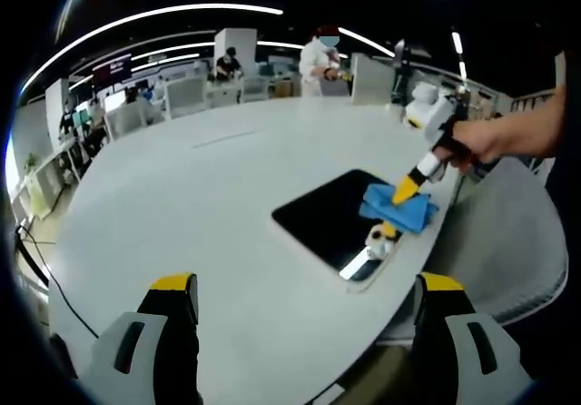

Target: Wipe the mirror surface with the cleaning cloth until all visible marks leave the cleaned area.

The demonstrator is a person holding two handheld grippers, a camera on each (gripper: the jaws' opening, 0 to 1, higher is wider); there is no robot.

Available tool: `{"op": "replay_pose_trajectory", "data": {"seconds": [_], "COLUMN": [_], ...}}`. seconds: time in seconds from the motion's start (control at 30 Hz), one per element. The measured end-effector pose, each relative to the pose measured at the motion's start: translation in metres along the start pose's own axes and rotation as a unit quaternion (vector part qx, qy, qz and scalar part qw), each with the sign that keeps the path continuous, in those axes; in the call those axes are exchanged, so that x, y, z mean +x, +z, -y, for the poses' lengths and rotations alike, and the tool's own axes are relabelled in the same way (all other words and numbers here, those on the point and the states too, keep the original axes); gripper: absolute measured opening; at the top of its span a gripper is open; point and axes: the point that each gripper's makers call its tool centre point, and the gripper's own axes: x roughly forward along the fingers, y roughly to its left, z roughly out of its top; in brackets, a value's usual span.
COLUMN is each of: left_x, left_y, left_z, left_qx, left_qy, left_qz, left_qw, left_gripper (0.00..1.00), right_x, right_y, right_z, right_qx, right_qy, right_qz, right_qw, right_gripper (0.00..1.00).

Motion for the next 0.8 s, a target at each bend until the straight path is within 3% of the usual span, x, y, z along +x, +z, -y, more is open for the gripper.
{"op": "replay_pose_trajectory", "data": {"seconds": [0.5,0.8], "left_x": [-0.001,-0.001], "left_y": [0.0,0.0], "left_z": [0.002,0.003], "left_qx": [-0.002,-0.003], "left_qy": [0.001,0.0], "left_qz": [0.003,0.004], "left_qw": [1.0,1.0], "left_gripper": [0.99,0.99], "right_x": [-0.01,-0.01], "right_y": [-0.029,-0.03], "right_z": [-0.004,-0.005], "right_qx": [0.009,0.012], "right_qy": [0.001,0.005], "right_qz": [0.003,0.001], "right_qw": [1.0,0.9999], "right_gripper": [0.0,0.0]}}
